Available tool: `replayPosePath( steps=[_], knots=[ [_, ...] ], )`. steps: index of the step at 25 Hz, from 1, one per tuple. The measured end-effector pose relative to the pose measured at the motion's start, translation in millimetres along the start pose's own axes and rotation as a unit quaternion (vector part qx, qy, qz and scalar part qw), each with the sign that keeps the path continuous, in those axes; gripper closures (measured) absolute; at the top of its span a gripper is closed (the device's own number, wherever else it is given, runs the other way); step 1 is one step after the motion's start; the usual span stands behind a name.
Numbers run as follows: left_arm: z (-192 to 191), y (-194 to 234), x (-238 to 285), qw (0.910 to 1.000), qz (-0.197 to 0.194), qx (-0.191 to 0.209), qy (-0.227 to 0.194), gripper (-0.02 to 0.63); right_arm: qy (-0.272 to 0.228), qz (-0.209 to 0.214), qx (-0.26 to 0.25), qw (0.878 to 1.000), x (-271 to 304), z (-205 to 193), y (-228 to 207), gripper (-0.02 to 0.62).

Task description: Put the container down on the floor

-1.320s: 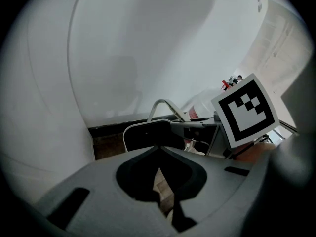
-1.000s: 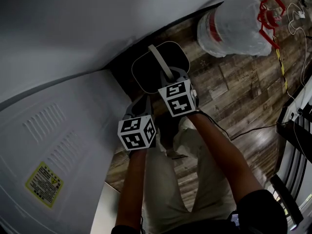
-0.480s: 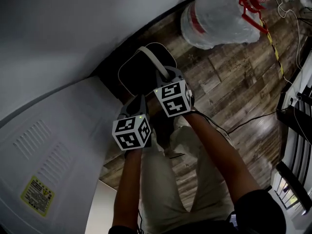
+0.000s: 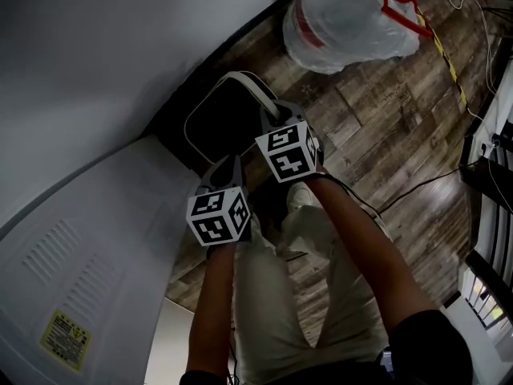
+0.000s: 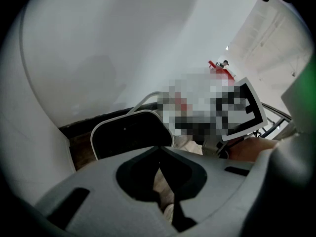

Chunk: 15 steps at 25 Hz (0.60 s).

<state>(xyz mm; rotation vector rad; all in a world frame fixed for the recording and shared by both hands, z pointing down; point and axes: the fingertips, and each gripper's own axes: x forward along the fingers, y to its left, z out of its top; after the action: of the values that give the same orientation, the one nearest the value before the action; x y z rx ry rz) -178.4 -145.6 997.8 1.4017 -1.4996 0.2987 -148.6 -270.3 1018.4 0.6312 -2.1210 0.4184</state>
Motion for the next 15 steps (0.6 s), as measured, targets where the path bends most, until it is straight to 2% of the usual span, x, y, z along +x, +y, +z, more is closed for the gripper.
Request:
replayPosePath(
  steps=[6,11,15],
  knots=[
    [5.5,7.4,11.1,1.0,0.003,-0.004,-0.004,0.589,0.024,-0.003,0.027,0.999,14.9,-15.8,-24.1,0.563],
    [-4.1,5.4,21.3,1.0,0.0,-0.003,0.007,0.589,0.048,0.005,0.056,0.997,28.8,-34.1,-38.5,0.56],
    [-7.2,-0.6,33.9,0.9999,-0.007,0.001,0.009,0.588,0.062,0.017,0.07,0.995,38.8,-48.0,-39.3,0.49]
  ],
)
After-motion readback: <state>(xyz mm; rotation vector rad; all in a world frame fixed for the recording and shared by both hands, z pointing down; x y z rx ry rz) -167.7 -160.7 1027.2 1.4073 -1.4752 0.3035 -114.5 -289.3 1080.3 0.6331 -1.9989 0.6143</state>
